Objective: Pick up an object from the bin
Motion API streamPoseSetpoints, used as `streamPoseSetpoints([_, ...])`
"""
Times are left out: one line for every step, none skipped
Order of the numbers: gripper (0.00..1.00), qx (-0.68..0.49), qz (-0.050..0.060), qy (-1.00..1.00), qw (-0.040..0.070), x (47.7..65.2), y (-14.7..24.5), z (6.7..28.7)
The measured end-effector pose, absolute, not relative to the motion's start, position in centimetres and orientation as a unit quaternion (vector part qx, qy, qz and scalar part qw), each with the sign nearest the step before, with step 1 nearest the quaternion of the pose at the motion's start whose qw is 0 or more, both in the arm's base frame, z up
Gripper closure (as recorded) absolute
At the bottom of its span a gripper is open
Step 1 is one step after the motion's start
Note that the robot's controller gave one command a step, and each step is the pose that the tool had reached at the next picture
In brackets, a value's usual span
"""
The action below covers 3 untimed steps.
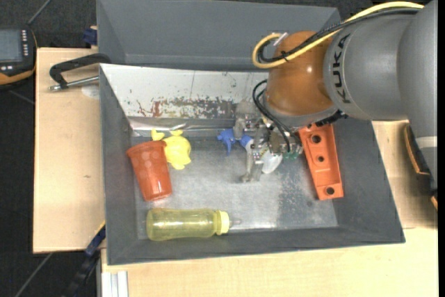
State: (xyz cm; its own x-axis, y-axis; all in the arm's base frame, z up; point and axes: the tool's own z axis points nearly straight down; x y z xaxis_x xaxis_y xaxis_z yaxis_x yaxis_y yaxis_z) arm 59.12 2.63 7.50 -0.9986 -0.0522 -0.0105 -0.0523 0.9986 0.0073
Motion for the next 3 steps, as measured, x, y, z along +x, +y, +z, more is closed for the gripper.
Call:
streamPoseSetpoints([0.00,0.117,0.005,0.993,0.006,59.5,3.5,7.4])
streamPoseSetpoints([1.00,0.211,0.006,0.978,0.005,58.1,1.0,9.1])
streamPoseSetpoints([0.00,0.211,0.006,0.977,0.005,58.1,1.0,9.1])
